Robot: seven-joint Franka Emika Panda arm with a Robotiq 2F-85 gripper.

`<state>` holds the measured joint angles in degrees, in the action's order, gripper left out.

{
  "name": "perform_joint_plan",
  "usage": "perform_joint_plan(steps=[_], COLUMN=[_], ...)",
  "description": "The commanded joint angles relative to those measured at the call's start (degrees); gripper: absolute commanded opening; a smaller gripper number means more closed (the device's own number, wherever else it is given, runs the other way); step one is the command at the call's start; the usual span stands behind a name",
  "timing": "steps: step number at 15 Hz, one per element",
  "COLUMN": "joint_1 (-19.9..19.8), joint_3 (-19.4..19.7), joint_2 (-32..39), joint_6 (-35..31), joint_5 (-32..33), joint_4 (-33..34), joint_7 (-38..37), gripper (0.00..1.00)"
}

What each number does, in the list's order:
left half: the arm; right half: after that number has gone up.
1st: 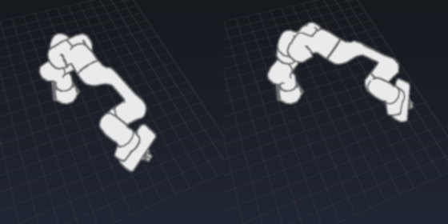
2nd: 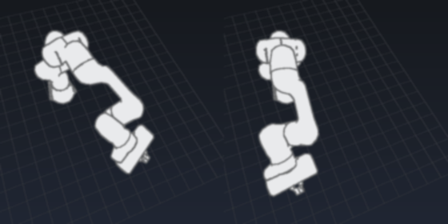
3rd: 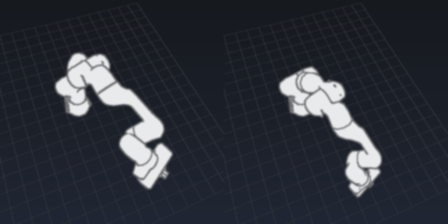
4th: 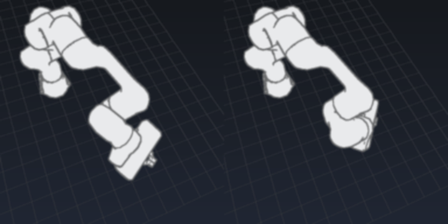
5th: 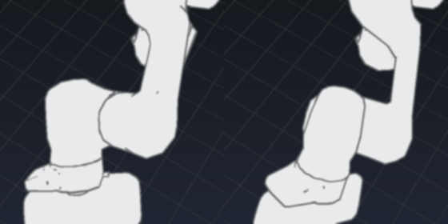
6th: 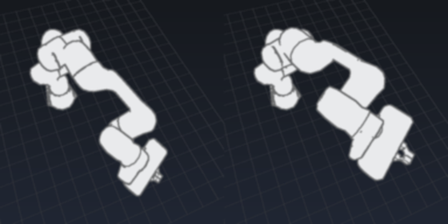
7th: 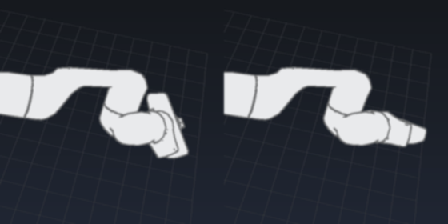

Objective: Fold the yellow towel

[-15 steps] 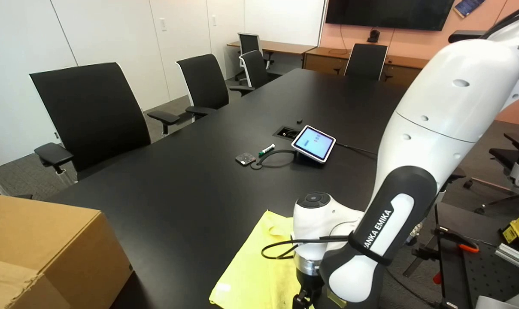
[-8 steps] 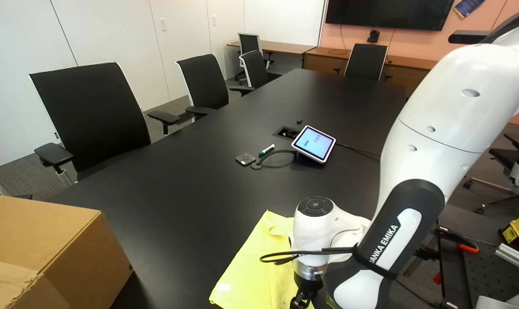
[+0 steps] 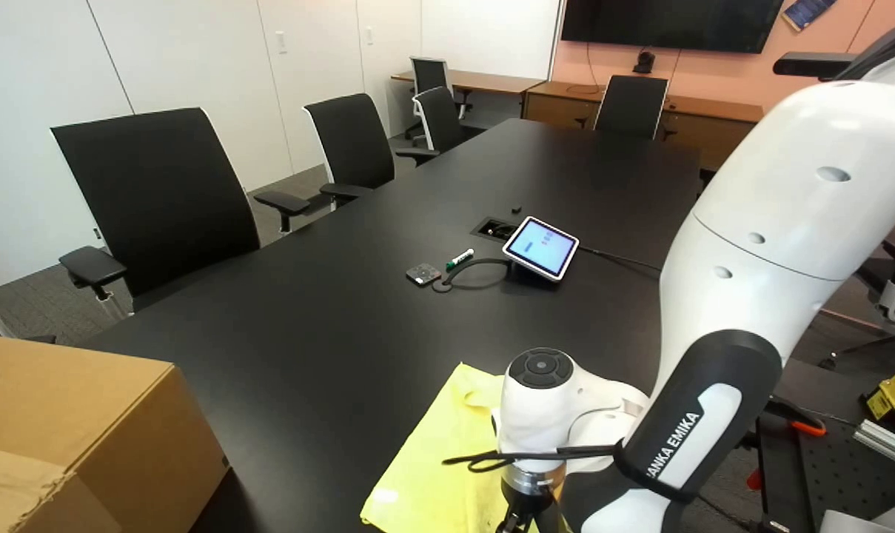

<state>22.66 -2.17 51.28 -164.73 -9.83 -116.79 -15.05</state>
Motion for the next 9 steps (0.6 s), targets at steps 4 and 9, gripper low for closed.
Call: perform_joint_plan(steps=[4,9], joint_1=[1.2,2.0], joint_3=[1.3,2.5], joint_2=[1.6,-1.2], joint_6=[0.9,3.9], joint_5=[1.6,2.1], joint_4=[3.4,2.7], joint_7=[-2.8,-4.1], gripper=[0.43,0.07])
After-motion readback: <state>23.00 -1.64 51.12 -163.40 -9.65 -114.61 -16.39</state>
